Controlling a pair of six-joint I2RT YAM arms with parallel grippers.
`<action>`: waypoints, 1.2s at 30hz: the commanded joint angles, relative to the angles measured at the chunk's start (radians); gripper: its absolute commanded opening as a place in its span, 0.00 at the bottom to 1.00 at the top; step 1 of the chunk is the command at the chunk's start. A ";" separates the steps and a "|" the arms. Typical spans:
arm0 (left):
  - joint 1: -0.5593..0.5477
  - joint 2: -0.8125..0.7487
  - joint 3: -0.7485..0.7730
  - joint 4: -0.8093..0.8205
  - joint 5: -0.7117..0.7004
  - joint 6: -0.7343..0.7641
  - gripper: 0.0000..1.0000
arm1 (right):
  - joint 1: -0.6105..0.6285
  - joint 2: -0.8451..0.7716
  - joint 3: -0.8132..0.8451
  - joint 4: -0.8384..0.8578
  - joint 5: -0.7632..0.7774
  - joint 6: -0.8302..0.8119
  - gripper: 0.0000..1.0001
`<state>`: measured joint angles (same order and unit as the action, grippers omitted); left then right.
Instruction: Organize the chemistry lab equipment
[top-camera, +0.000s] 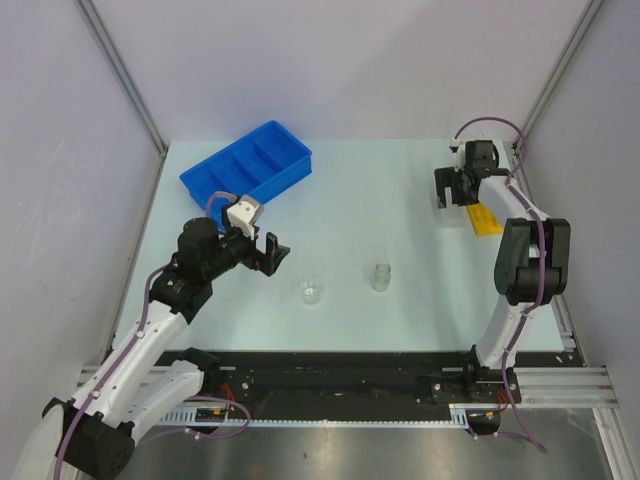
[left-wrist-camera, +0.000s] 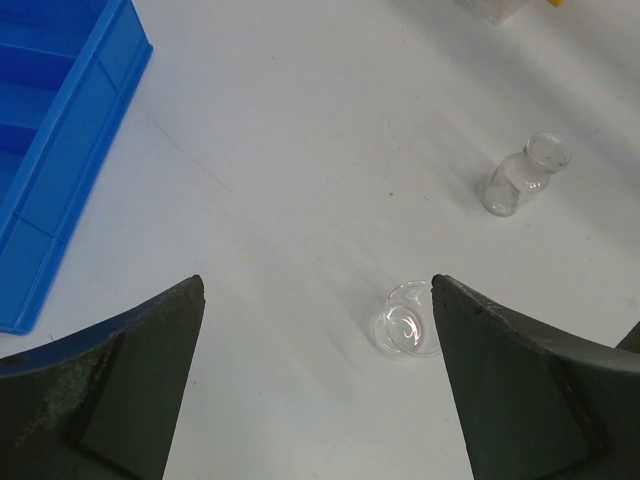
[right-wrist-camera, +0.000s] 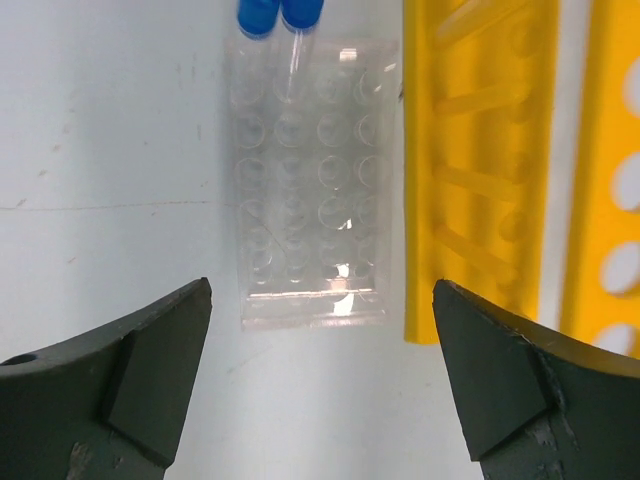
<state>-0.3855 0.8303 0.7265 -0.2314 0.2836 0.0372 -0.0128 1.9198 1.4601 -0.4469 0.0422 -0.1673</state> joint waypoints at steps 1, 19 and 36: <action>0.005 -0.016 0.004 0.007 0.020 0.044 1.00 | -0.004 -0.208 0.000 -0.003 -0.069 -0.098 0.98; 0.026 0.012 0.010 -0.002 -0.066 0.007 1.00 | -0.125 -0.692 -0.314 -0.021 -1.076 -0.281 1.00; 0.098 0.378 0.285 -0.127 -0.134 -0.042 1.00 | -0.193 -0.844 -0.577 0.126 -1.246 -0.235 1.00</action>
<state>-0.3210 1.0767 0.8463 -0.3130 0.2371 -0.0273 -0.2008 1.0863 0.8841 -0.3786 -1.1557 -0.4179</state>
